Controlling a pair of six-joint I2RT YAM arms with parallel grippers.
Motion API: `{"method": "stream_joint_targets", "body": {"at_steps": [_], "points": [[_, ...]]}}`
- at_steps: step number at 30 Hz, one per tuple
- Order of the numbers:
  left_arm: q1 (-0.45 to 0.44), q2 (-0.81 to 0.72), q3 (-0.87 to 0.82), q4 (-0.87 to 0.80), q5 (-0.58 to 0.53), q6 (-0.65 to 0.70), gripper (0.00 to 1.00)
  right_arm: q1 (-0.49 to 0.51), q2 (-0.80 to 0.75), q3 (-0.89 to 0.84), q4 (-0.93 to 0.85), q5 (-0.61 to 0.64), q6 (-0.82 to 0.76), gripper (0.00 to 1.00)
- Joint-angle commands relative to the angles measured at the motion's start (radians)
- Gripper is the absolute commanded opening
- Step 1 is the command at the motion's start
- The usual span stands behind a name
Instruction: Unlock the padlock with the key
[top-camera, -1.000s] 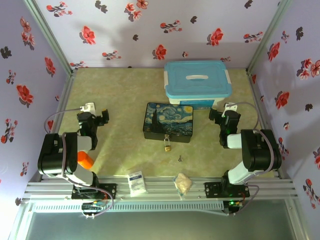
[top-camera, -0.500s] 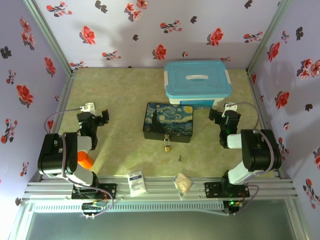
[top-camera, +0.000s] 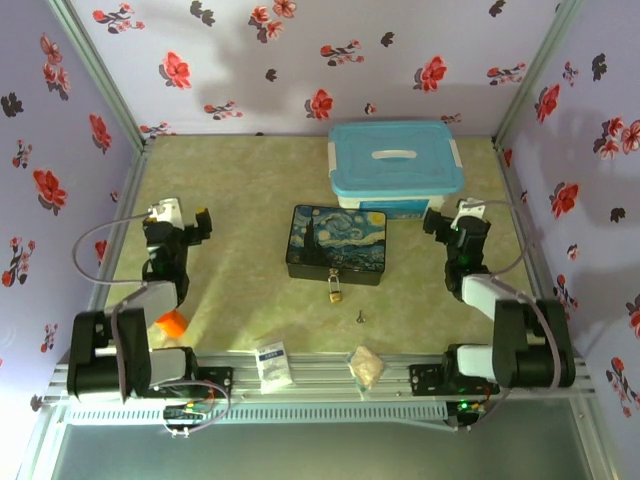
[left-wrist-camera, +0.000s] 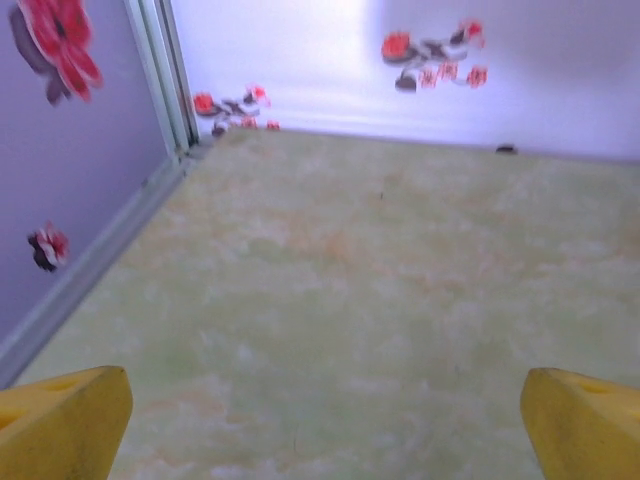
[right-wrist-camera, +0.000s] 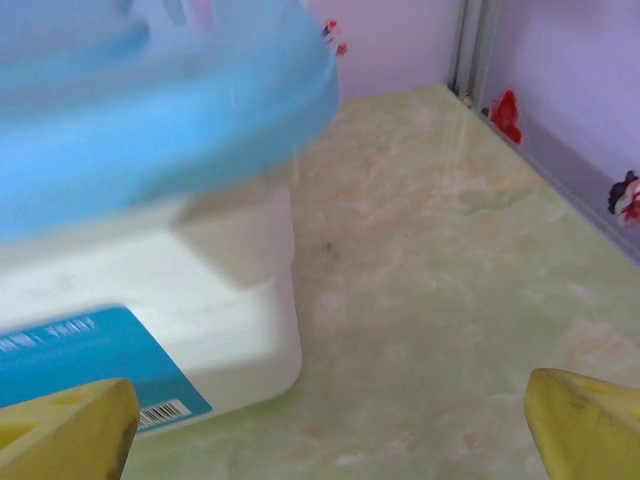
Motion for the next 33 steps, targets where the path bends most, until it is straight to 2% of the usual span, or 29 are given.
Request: {"method": "stream_joint_targets", "body": {"at_steps": [1, 4, 5, 9, 11, 13, 17, 23, 28, 33], "points": [[-0.006, -0.097, 0.029, -0.107, -0.011, -0.131, 1.0, -0.005, -0.106, 0.07, -0.263, 0.047, 0.144, 0.99], [-0.005, -0.179, 0.045, -0.214, 0.038, -0.368, 1.0, -0.007, -0.181, 0.116, -0.479, 0.033, 0.279, 0.99], [-0.004, -0.197, 0.044, -0.232, 0.076, -0.397, 1.0, -0.008, -0.2, 0.121, -0.514, 0.001, 0.293, 0.99], [-0.005, -0.261, 0.025, -0.284, 0.272, -0.54, 1.0, -0.008, -0.302, 0.114, -0.608, -0.271, 0.314, 0.99], [-0.02, -0.291, 0.042, -0.378, 0.345, -0.594, 1.0, 0.0, -0.354, 0.097, -0.639, -0.383, 0.346, 0.99], [-0.064, -0.311, 0.076, -0.506, 0.378, -0.592, 1.0, 0.027, -0.396, 0.103, -0.736, -0.419, 0.36, 0.99], [-0.219, -0.346, 0.126, -0.69, 0.38, -0.573, 1.0, 0.167, -0.478, 0.118, -0.942, -0.353, 0.332, 0.97], [-0.449, -0.348, 0.133, -0.747, 0.377, -0.613, 1.0, 0.431, -0.539, 0.093, -1.098, -0.211, 0.417, 0.9], [-0.631, -0.326, 0.104, -0.719, 0.332, -0.692, 1.0, 0.674, -0.517, 0.041, -1.095, -0.112, 0.561, 0.83], [-0.793, -0.283, 0.083, -0.668, 0.24, -0.746, 1.0, 0.904, -0.395, 0.043, -1.057, 0.027, 0.67, 0.74]]}}
